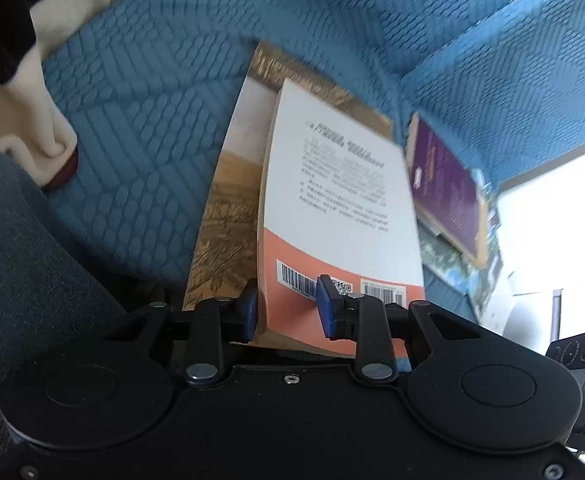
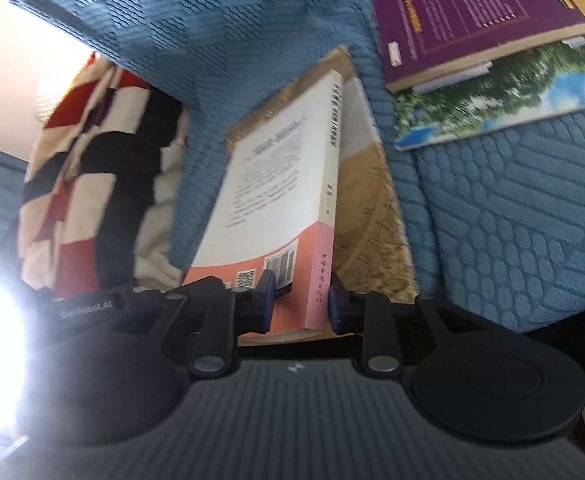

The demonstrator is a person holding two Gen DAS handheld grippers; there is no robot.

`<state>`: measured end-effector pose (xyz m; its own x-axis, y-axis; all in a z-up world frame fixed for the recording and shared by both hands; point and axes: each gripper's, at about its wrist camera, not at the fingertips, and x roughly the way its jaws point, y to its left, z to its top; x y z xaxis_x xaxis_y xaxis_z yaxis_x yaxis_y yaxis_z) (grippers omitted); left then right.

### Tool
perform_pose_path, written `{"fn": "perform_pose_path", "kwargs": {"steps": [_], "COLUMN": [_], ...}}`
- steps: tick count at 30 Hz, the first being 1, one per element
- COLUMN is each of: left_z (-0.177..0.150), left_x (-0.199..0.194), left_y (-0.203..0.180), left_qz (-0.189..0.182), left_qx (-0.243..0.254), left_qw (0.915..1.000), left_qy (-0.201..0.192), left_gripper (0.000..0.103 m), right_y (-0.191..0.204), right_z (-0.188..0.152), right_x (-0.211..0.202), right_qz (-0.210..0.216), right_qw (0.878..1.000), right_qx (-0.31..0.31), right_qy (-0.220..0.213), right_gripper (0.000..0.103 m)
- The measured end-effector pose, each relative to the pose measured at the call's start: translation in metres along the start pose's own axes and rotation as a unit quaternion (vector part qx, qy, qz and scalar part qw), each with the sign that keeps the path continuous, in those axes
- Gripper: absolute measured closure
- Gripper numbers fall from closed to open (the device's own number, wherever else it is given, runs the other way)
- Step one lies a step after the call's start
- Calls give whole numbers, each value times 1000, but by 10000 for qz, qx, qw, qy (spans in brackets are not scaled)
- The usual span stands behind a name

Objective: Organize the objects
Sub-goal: 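Lower the orange paperback flat onto the tan book with the left gripper, then open the left gripper and withdraw from the orange paperback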

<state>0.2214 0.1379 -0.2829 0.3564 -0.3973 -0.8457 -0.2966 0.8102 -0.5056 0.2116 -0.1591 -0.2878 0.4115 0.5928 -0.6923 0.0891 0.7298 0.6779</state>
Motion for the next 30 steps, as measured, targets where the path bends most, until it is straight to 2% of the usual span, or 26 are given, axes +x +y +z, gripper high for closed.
{"fn": "perform_pose_path", "kwargs": {"steps": [8,10,11,12,13,14,15,20,24,30], "left_z": [-5,-6,-6,-7,-6,-7,-8,-11,-12,-12], "left_x": [7,7,6,4,3,1,-3,-29,-57,-100], "left_y": [3,2,1,0,-1,-2,-5,-21,-42,-78], "left_qz": [286,345,348,325,313,324,349,471,331,245], "left_qx": [115,170,210,243,266,301,372,622,875,1285], "left_qw": [9994,9991,9990,9990,9990,9989,9986,9968,9946,9862], "left_qy": [151,180,177,178,183,170,136,-159,-449,-1011], "left_gripper": [74,71,66,63,55,53,53,50,49,43], "right_y": [-3,-1,0,0,1,2,4,24,50,84], "right_z": [-5,-4,-3,-2,-2,-1,-2,-2,2,7], "right_x": [7,4,2,0,-3,-6,-10,-32,-52,-89], "right_qz": [-448,-650,-742,-817,-834,-833,-842,-930,-885,-727], "right_qw": [9989,9978,9971,9965,9963,9963,9962,9930,9886,9794], "right_qx": [-138,-162,-177,-188,-193,-198,-237,-701,-1120,-1644], "right_qy": [46,20,26,44,40,21,-11,-214,-479,-918], "right_gripper": [66,66,64,57,52,41,38,38,38,39]}}
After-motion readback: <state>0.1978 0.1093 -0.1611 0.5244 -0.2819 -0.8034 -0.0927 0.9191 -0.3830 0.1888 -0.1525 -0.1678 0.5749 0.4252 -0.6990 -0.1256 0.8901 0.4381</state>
